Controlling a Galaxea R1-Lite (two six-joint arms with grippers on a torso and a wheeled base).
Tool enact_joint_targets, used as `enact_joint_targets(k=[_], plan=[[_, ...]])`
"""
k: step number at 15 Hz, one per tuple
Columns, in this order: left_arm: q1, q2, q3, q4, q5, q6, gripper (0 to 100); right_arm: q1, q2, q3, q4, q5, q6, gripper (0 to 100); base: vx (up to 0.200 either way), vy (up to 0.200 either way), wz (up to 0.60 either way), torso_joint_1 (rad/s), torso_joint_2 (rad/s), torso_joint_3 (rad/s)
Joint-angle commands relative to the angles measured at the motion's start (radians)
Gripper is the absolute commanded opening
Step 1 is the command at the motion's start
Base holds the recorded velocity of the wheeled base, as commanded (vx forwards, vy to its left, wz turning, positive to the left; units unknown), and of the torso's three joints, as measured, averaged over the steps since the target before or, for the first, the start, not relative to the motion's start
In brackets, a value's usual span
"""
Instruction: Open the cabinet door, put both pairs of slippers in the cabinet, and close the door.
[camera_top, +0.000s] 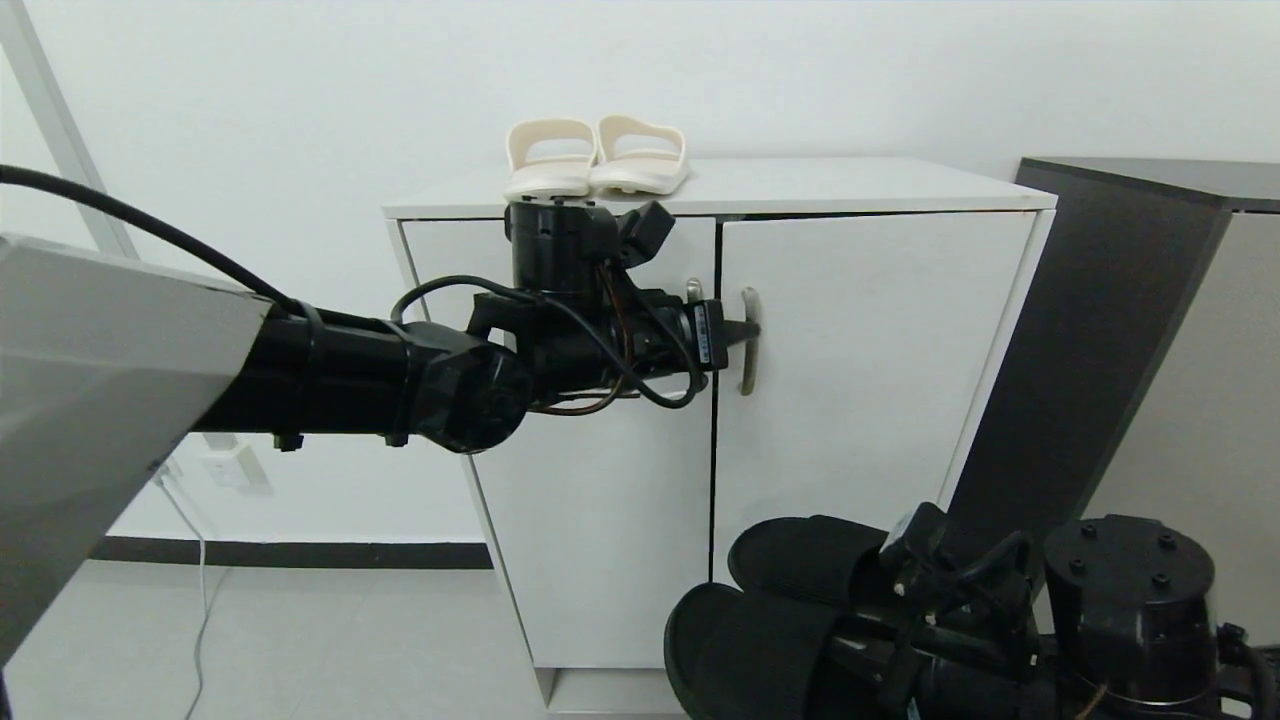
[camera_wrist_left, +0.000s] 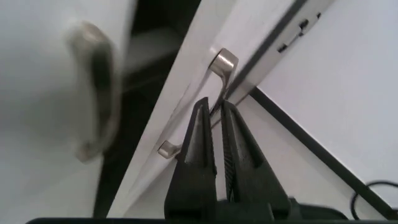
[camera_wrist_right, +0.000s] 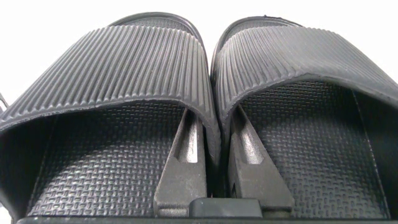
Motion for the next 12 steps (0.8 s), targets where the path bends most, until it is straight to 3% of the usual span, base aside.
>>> enact_joint_targets(k=[1,7,12], plan=[[-0.011,-0.065,0.05,-0.005,0.001,0.0,0,0.006,-0.009,0.01,0.0,0.008,-0.002,0,0.0,0.0,0.0,0.0,0.0,0.0],[-0.011,-0.18,0.238,-0.121,0.01,0.001,0,0.006,-0.008,0.01,0.0,0.013,-0.002,0,0.0,0.0,0.0,0.0,0.0,0.0],[0.043,-0.112,0.18,-0.135,0.009,-0.005,0,0.008,-0.008,0.011,0.0,0.013,-0.021,0,0.0,0.0,0.0,0.0,0.0,0.0]])
